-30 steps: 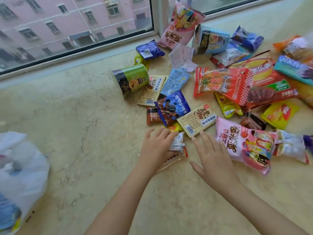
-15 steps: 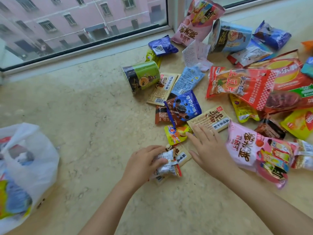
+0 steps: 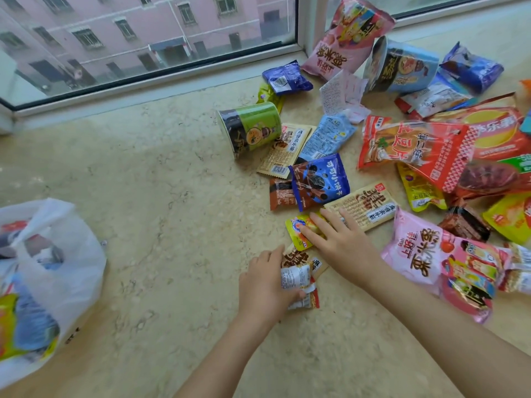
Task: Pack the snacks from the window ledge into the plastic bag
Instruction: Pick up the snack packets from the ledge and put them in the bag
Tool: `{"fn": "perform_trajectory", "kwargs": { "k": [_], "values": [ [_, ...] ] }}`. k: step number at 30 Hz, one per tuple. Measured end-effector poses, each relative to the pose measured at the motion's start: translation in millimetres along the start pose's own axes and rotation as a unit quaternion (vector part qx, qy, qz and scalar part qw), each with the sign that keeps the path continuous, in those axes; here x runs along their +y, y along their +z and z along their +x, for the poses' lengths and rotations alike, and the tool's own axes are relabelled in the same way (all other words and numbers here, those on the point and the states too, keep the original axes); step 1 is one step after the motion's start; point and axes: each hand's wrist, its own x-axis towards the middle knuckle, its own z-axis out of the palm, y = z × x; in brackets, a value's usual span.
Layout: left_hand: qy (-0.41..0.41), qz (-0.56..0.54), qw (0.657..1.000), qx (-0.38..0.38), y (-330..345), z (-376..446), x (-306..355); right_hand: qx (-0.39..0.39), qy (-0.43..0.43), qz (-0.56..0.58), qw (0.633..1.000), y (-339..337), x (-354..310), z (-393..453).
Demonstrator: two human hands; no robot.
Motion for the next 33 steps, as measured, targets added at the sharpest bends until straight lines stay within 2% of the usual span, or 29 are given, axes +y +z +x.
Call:
{"fn": "perform_trajectory", "kwargs": {
  "k": [5,8,12,14,20,25,30,33],
  "values": [
    [-0.018,-0.006,0.999,-0.027,-1,5,7,0.043,-0.003,0.021,0.999,-3,0,-2],
    [-0.04,-0.025,0.997,-0.057,-2,7,14,0.038,-0.005,0.055,0.998,-11,3,-3],
    [-0.017,0.076,0.994,-0.071,-1,4,20,0.007,0.012,0.11,0.994,-30,19,-5],
    [-0.01,0.102,0.991,-0.084,2,3,23,-0.022,0.028,0.105,0.994,-38,35,-5],
    [-0.004,0.098,0.991,-0.096,-2,-2,37,-0.17,0.032,0.003,0.985,-39,74,-10],
    [0.009,0.027,0.996,-0.09,-18,-7,50,-0.125,0.066,0.003,0.99,-37,77,-22],
    [0.028,-0.088,0.996,-0.016,-50,25,98,-0.039,0.13,0.003,0.991,-50,95,-37],
    [0.044,-0.049,0.998,0.001,-64,48,124,-0.086,0.148,0.002,0.985,-63,107,-33]
  ]
}}
